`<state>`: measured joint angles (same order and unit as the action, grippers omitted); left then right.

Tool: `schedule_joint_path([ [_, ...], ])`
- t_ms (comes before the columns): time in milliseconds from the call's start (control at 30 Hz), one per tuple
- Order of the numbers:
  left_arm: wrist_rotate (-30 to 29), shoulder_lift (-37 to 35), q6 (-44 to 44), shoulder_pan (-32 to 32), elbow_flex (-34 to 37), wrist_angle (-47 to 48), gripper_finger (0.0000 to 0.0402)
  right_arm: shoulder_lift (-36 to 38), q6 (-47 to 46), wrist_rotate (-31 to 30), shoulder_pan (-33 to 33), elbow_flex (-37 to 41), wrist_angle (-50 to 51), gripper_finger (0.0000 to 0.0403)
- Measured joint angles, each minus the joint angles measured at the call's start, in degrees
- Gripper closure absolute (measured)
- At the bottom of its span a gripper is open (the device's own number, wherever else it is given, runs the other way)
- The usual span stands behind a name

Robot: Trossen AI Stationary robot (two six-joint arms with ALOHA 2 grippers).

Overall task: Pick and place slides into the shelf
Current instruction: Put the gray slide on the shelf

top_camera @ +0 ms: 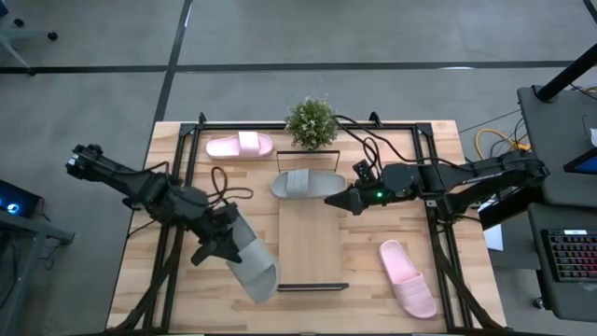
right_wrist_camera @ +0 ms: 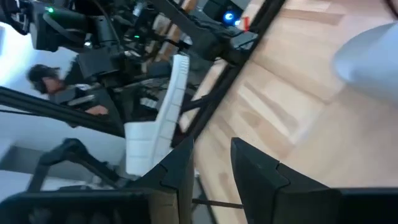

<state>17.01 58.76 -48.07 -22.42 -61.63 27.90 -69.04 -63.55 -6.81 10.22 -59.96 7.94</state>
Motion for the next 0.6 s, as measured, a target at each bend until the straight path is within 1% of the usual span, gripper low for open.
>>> schedule_joint_path([
  [267,9.5,8.7,11.5,6.3,-12.5,12.4,0.0401,-2.9,-1.5,2.8,0.0,0.0,-3.8,0.0268],
  [467,16.1,14.4,17.8,9.4,-18.8,13.8,0.0401,-5.2,-2.0,4.0,0.0,-0.1,-5.0,0.0235],
  [600,17.4,16.8,20.4,10.2,-21.9,15.1,0.0401,-6.4,-2.1,4.0,0.0,-0.2,-6.9,0.0218],
])
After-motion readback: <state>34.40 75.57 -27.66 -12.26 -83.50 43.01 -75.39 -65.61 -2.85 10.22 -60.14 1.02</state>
